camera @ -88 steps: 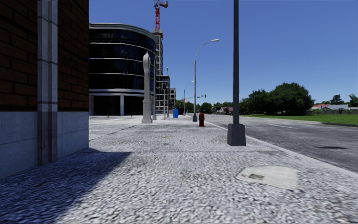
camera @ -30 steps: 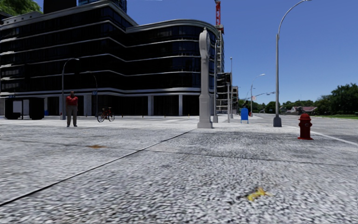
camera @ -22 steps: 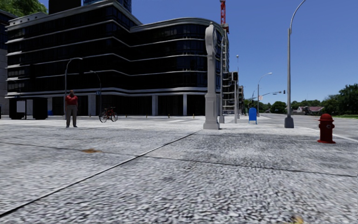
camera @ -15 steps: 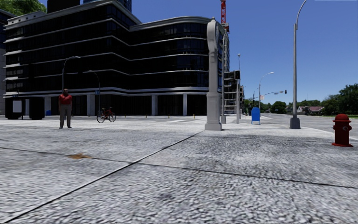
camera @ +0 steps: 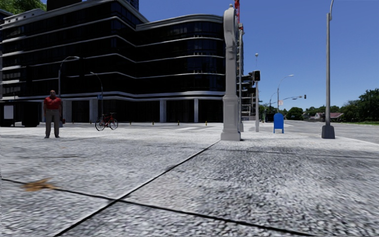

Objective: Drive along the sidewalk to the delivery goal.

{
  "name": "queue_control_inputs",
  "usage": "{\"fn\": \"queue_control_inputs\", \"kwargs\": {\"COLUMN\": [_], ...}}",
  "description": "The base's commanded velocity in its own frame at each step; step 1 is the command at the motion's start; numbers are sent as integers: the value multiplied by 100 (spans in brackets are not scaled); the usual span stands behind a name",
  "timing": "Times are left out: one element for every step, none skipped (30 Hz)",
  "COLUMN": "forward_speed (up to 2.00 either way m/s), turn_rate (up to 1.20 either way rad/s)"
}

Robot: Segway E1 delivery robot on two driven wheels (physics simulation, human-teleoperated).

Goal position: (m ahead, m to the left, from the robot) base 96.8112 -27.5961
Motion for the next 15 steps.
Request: {"fn": "queue_control_inputs", "kwargs": {"forward_speed": [191,191,191,191,191,191,191,191,191,191,191,191,191,191,191], "turn_rate": [0,0,0,0,0,0,0,0,0,0,0,0,0,0,0]}}
